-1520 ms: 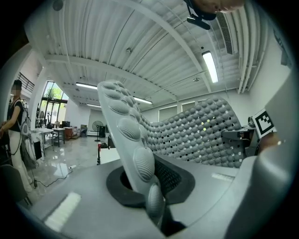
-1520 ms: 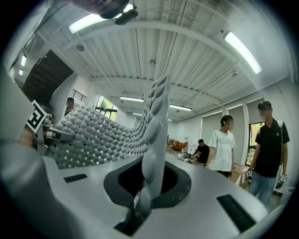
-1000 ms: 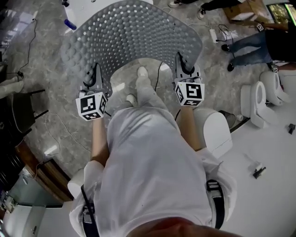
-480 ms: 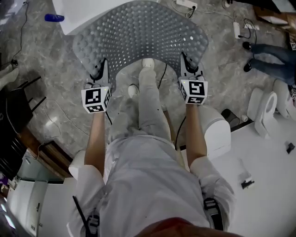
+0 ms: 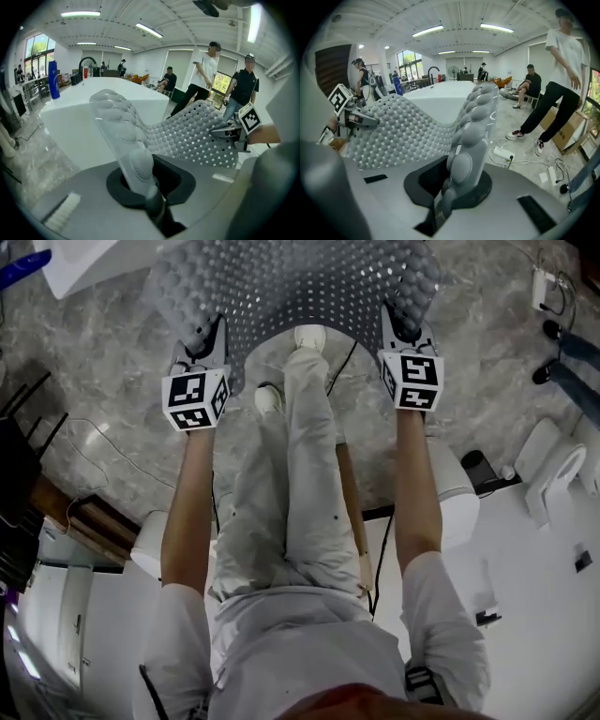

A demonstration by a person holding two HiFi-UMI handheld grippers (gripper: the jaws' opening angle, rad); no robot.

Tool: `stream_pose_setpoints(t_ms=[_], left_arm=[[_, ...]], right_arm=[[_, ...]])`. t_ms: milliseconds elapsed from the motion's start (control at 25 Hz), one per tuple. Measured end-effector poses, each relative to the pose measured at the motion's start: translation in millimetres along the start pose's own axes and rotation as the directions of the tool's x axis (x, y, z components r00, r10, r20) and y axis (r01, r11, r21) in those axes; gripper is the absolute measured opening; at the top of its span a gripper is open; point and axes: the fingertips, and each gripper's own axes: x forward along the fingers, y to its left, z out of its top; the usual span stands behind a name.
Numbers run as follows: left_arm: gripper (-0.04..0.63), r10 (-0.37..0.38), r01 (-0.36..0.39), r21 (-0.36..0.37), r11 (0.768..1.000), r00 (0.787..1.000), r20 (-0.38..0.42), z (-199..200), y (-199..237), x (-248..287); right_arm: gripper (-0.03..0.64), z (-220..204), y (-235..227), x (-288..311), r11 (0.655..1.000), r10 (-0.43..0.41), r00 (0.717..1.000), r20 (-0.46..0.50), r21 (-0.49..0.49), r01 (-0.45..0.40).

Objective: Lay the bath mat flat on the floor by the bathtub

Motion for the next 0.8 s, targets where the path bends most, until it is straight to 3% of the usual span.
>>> stream_pose_setpoints(t_ms=[440, 800], left_arm=[[0.017, 0.024, -0.031, -0.059, 0.998, 0.994, -0.105, -138.4, 45.9, 151.2], [0.017, 0.03, -0.046, -0.084, 0.995, 0.984, -0.176, -206.1, 59.8, 241.5]], right_arm=[[0.018, -123.3, -0.1, 175.3, 0.998, 0.056, 0.993, -0.103, -0.024, -0.059], [0.017, -196.4, 1.7, 256.3, 0.997, 0.072, 0.986, -0.15, -0.023, -0.077]])
